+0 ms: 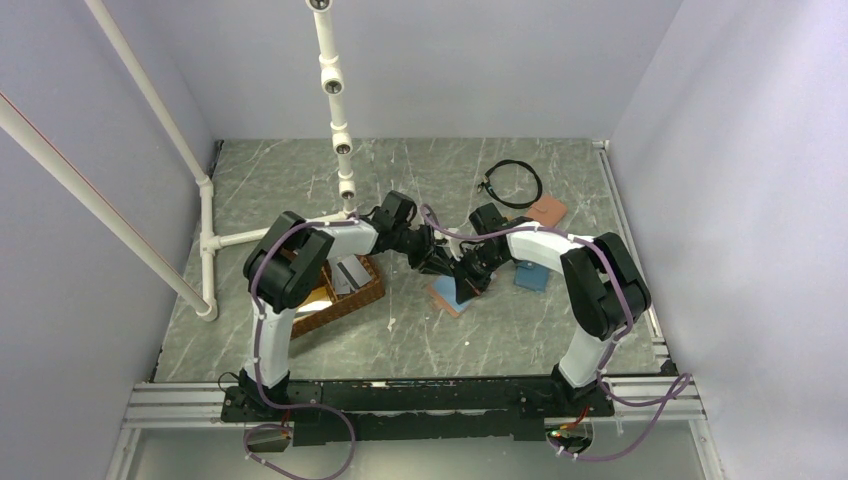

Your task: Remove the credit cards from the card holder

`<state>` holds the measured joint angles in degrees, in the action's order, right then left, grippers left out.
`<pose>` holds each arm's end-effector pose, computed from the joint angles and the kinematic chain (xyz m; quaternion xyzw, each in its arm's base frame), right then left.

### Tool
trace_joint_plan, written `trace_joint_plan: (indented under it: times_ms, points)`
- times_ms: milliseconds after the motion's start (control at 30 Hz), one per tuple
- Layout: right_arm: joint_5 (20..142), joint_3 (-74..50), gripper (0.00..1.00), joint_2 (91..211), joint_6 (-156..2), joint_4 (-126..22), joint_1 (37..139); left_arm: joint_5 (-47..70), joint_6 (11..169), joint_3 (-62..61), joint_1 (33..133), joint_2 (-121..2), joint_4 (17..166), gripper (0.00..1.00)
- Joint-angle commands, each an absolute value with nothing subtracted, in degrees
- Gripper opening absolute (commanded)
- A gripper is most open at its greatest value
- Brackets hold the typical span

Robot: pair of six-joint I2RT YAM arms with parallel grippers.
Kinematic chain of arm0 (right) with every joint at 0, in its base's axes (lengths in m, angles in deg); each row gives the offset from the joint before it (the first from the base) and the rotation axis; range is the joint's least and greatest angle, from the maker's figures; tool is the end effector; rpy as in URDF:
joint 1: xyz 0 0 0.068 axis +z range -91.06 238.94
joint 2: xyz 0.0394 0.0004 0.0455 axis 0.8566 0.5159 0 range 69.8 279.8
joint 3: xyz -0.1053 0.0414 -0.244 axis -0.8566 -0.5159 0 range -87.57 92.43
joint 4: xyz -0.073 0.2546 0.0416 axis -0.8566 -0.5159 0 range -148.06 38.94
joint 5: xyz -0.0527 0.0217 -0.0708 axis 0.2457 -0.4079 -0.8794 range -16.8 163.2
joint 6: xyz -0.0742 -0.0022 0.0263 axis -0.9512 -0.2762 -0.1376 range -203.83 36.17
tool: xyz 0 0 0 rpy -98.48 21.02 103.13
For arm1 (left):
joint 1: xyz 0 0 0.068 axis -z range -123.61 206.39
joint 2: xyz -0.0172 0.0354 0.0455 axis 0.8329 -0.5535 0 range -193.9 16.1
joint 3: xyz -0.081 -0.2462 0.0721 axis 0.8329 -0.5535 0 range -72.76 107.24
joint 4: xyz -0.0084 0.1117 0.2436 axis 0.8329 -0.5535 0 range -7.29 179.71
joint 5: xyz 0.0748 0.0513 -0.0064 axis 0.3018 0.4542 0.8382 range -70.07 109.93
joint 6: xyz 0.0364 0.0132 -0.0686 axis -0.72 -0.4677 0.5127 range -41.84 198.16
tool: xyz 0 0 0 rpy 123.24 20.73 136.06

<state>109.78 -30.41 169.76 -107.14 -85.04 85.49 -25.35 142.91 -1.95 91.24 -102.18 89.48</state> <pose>0.2683 0.1790 0.1175 -0.4303 0.8401 0.3147 0.1004 0.3334 -0.2905 0.1075 0.0879 -0.8675 0.4861 0.0592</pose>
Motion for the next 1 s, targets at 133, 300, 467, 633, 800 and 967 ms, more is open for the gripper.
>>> trace_joint_plan:
  times_ms: [133, 300, 467, 633, 800, 967]
  points:
    - [110.77, -29.80, 0.00, 168.01, -107.73, -83.96, 85.26, -27.18, 142.68, 2.22, 92.71, -104.53, 89.80, 0.29]
    - [111.04, -30.01, 0.00, 167.53, -107.65, -83.84, 85.24, -27.00, 142.39, 3.33, 93.42, -105.89, 87.70, 0.29]
    - [110.93, -29.91, 0.00, 167.00, -107.91, -84.06, 85.22, -26.60, 141.23, 4.72, 93.95, -107.24, 84.78, 0.25]
    - [111.13, -30.35, 0.00, 165.66, -108.56, -84.44, 84.30, -25.01, 140.48, 3.80, 94.01, -106.60, 81.40, 0.23]
    - [112.95, -29.74, 0.00, 165.20, -110.65, -86.21, 83.02, -24.11, 139.18, 4.24, 93.99, -106.80, 78.05, 0.23]
    - [117.60, -28.74, 0.01, 163.31, -114.14, -89.73, 80.19, -22.52, 135.74, 5.77, 94.00, -108.31, 70.74, 0.23]
